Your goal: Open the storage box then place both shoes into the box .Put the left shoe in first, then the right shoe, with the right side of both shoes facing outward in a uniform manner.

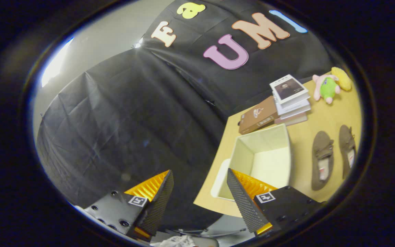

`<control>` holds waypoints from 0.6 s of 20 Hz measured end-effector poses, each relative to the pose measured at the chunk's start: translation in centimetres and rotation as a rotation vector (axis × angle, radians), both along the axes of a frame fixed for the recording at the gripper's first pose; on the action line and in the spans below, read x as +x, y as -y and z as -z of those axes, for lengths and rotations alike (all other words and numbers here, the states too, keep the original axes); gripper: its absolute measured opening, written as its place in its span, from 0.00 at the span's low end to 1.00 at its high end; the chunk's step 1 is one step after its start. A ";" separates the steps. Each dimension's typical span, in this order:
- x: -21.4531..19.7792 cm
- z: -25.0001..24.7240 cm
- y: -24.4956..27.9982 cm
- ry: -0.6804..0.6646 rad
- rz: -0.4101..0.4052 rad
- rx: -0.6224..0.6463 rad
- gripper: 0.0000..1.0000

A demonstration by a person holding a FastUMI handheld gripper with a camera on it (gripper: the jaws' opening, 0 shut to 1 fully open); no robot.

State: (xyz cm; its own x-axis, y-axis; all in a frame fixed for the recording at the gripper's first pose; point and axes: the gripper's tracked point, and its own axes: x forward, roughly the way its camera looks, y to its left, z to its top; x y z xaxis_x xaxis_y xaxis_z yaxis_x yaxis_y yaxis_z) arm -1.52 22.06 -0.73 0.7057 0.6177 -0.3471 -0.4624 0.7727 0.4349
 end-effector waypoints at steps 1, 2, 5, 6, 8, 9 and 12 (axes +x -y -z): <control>0.4 0.2 2.0 0.010 0.032 -0.049 0.99; 1.0 0.4 3.9 0.020 0.061 -0.094 0.99; 1.8 1.6 8.6 0.006 0.130 -0.181 0.99; 1.9 2.1 10.0 -0.008 0.151 -0.199 0.99; 2.6 3.1 12.7 -0.032 0.193 -0.241 0.99; 2.7 3.7 13.8 -0.043 0.207 -0.264 0.99; 3.4 5.7 16.8 -0.091 0.232 -0.316 0.99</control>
